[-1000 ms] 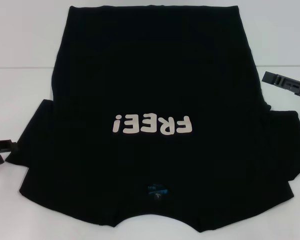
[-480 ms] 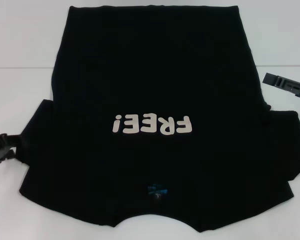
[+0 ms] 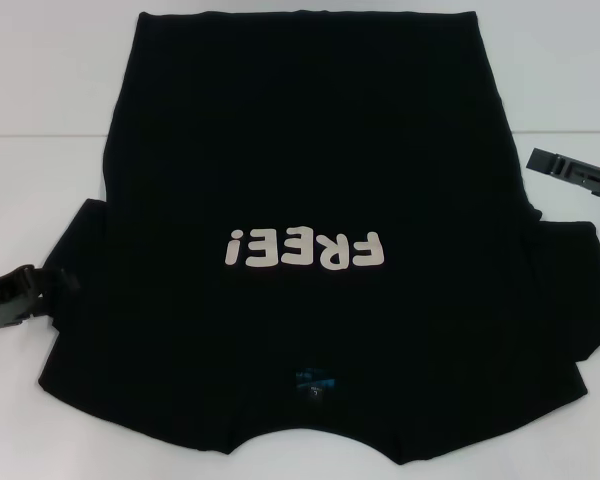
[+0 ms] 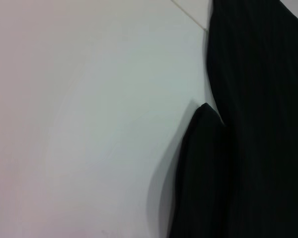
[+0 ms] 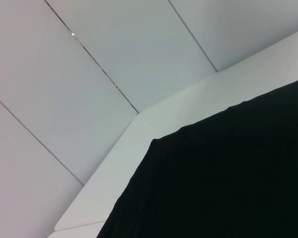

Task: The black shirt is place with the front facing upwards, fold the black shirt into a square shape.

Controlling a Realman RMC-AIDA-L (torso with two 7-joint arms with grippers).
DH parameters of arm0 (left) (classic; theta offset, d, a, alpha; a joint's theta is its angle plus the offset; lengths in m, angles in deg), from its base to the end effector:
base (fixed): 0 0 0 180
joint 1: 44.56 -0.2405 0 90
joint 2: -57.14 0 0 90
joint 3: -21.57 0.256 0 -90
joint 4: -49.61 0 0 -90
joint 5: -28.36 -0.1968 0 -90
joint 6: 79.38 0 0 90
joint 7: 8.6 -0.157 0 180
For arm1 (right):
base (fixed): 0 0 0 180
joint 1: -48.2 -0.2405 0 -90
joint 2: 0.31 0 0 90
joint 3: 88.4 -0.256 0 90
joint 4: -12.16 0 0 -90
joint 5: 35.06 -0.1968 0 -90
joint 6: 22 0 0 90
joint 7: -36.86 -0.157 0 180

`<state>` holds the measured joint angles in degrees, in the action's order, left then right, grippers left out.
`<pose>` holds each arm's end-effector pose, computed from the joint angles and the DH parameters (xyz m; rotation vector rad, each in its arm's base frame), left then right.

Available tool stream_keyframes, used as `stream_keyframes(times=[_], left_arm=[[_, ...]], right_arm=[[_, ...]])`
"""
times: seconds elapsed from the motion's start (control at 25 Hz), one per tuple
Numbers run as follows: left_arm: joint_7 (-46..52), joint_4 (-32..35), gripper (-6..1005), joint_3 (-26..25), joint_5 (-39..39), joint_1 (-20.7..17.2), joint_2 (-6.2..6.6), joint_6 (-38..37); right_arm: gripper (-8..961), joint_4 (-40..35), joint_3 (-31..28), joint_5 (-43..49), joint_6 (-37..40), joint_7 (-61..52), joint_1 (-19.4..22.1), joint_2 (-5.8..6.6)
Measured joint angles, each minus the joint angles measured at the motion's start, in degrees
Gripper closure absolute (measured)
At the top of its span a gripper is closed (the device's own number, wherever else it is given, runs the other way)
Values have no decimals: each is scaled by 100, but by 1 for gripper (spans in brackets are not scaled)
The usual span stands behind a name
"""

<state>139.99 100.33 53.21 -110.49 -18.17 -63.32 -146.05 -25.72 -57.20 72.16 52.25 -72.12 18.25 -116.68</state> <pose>-0.3509 0.3414 0.0388 -1.6319 -1.8952 -0.4495 0.2842 0.3730 0.0493 -2.0907 1.3082 0.9203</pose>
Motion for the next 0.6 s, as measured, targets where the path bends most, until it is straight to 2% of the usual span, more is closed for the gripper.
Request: stream_keyframes(times=[0.6], left_arm=[[40,-46,425,9,-26,152,-25,156]], right_arm=[[254,-1,0,0,25,0,43,0]])
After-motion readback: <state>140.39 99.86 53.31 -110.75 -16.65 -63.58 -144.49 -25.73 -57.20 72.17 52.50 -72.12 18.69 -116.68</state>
